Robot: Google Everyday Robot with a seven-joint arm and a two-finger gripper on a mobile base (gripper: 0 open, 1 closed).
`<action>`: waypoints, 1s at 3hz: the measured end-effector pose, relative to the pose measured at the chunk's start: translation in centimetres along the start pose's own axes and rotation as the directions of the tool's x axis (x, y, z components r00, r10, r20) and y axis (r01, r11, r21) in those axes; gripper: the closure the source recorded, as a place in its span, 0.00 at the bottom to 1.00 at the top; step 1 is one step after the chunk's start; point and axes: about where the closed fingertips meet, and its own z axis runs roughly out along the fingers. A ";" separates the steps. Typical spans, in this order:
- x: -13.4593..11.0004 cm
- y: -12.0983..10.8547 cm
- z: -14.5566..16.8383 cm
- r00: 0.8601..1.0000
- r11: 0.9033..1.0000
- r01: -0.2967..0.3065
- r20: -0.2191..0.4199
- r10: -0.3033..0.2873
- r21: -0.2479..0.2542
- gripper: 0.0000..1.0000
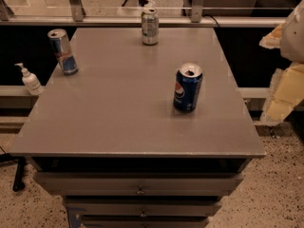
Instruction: Move pepsi can near 7up can
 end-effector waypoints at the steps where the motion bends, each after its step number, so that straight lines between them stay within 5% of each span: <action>1: 0.0 0.0 0.0 1.000 1.000 0.000 0.000 0.000 0.000 0.00; 2: 0.0 -0.8 1.6 0.996 1.000 -0.031 0.078 0.031 0.000 0.00; 3: -0.6 -3.0 5.5 0.969 0.996 -0.083 0.234 0.083 -0.009 0.00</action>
Offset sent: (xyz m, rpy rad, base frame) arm 0.0522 -0.0028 -0.0543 0.3488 -0.0591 -0.0445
